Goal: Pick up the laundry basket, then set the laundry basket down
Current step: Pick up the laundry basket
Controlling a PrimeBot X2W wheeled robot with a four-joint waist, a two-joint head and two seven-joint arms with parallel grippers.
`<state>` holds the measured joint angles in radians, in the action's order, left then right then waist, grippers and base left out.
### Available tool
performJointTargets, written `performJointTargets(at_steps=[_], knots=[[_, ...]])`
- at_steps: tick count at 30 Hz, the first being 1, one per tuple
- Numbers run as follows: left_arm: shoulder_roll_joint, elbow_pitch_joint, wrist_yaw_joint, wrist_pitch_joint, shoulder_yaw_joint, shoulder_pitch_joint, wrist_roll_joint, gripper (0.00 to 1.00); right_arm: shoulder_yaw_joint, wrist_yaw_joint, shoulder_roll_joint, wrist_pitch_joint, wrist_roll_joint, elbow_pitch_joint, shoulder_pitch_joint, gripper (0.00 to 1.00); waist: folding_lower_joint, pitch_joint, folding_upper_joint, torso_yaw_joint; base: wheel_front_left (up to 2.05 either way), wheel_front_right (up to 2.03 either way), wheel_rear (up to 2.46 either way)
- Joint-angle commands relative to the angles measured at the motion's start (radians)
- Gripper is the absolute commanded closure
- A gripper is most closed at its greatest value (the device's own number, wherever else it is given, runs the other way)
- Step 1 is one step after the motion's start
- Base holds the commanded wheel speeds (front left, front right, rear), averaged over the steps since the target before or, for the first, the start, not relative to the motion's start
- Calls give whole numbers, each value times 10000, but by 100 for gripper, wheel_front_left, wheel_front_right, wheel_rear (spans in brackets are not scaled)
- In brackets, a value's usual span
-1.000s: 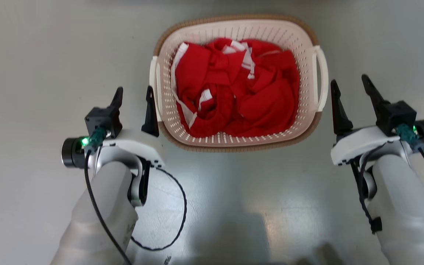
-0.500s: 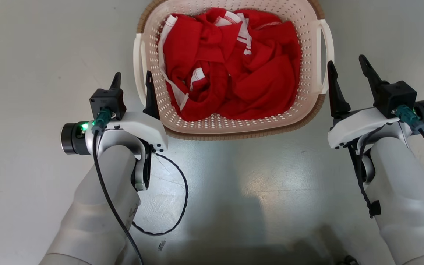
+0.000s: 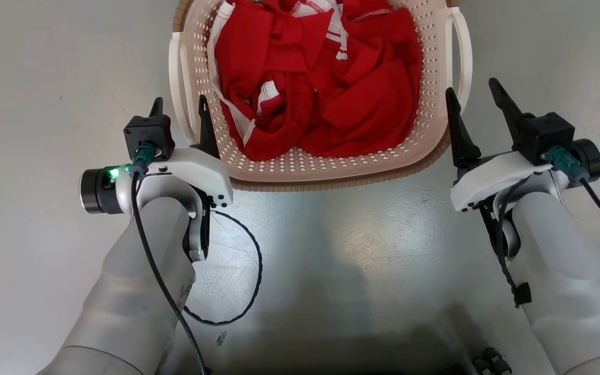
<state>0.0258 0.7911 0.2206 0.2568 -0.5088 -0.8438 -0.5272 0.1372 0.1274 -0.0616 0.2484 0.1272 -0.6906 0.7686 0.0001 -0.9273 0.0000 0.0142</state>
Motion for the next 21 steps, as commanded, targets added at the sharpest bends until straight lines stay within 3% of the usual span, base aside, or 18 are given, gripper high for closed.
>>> performJointTargets(at_steps=[1, 21], knots=[[244, -14, 123, 49, 94, 46, -121, 0, 211, 33, 114, 134, 110, 79, -252, 0, -1, -35, 0, 15, 0, 0, 0], [244, 446, 413, 49, -658, -311, -783, 0, 782, 33, 114, 134, 910, -553, 122, 0, -1, -466, 0, 57, 0, 0, 0]])
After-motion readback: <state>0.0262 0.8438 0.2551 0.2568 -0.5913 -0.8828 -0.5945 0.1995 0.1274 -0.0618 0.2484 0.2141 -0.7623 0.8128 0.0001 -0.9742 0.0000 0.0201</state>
